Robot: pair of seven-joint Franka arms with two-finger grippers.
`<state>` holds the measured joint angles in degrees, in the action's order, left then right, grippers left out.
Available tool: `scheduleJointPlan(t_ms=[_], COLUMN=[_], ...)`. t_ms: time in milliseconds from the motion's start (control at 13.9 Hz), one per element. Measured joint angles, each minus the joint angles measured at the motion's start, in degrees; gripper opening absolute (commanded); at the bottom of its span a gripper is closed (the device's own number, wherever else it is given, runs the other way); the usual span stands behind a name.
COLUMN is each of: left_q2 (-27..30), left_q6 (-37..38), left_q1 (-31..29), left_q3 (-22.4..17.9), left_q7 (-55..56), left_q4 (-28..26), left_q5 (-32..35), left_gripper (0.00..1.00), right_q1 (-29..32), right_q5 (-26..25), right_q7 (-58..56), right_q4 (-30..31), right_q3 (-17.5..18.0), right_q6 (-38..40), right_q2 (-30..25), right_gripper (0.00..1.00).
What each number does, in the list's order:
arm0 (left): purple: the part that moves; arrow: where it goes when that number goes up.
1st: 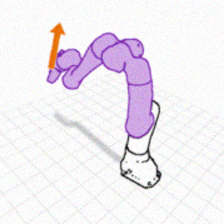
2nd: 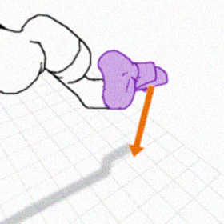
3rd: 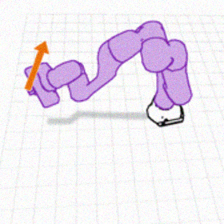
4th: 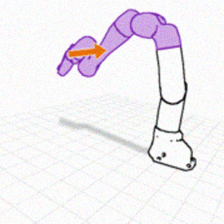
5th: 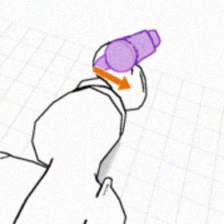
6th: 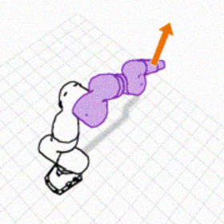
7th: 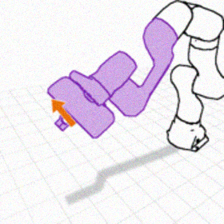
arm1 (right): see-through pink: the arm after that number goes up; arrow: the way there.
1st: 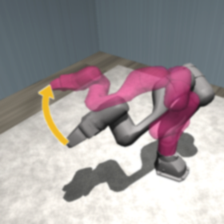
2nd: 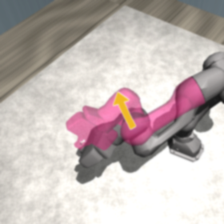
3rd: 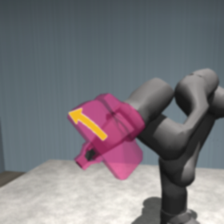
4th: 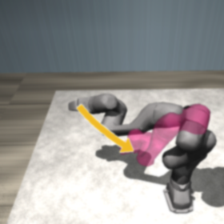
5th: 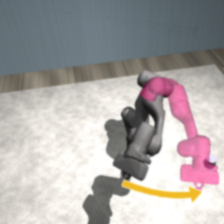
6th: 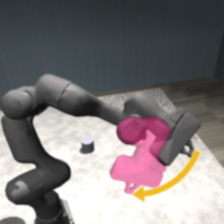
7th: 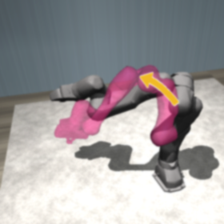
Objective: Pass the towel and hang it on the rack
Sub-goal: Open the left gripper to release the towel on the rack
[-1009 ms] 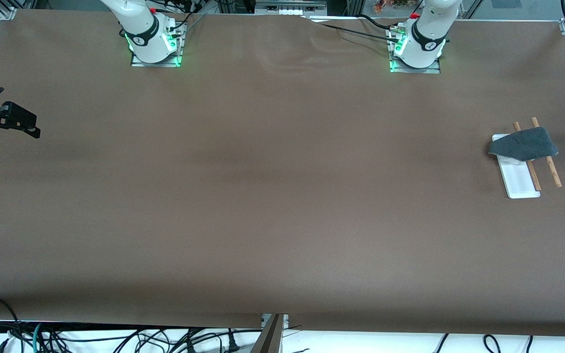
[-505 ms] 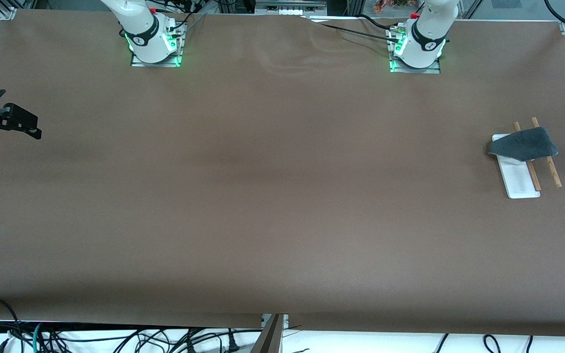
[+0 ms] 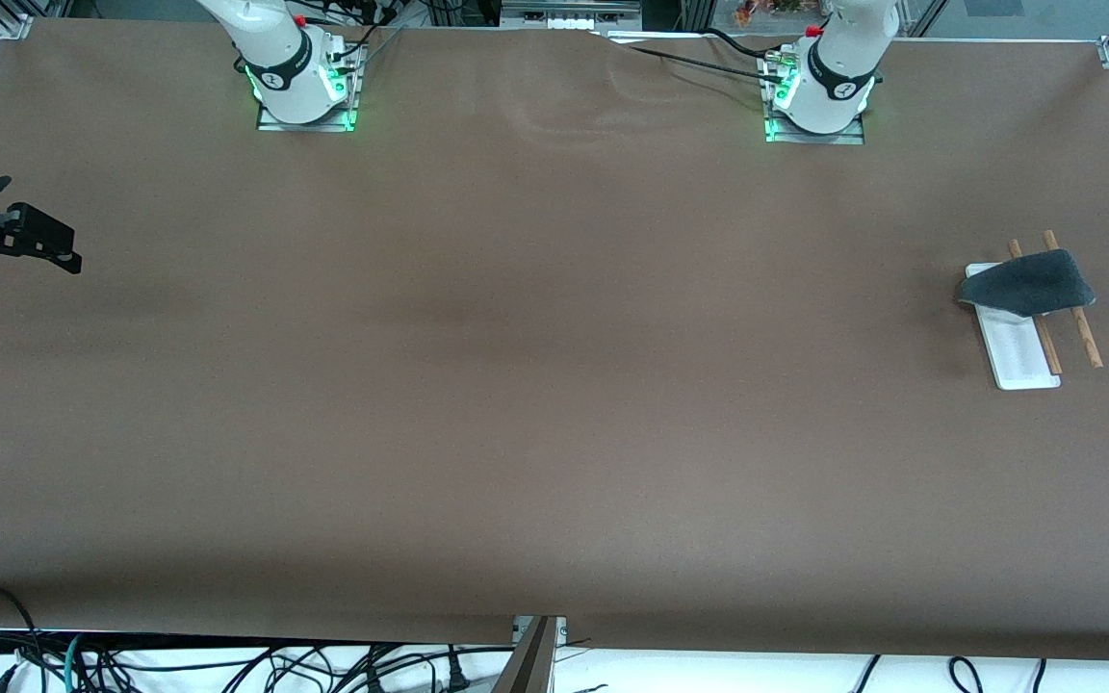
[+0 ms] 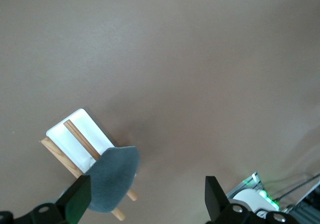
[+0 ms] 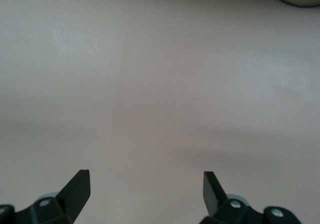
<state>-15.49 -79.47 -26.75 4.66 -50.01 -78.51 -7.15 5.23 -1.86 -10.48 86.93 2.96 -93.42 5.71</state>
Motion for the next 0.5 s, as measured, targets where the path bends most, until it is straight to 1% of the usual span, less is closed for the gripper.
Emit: scheduleJointPlan(t_ms=[216,361,505], left_q2=[3.04,3.63,4.24], left_q6=[-1.03,-1.36,-1.41], left_q1=[3.39,7.31,12.24], left_q3=[-0.19,-0.35,-1.33], left_q7=[8.84,16.03,24.37], left_q4=[-3.67,-4.32,-4.6], left_q5=[0.21,1.04,1.42], left_gripper=[1.0,1.0,1.0], right_q1=[0.0,0.0,0.01], right_q5=[0.0,0.0,0.0], right_q7=[0.0,-0.01,-0.01], right_q4=[-0.02,-0.02,-0.03], right_q3=[0.0,0.0,-0.01], right_q6=[-0.03,-0.04,-0.05], right_q2=[0.01,0.02,0.05], right_gripper=[1.0,1.0,1.0])
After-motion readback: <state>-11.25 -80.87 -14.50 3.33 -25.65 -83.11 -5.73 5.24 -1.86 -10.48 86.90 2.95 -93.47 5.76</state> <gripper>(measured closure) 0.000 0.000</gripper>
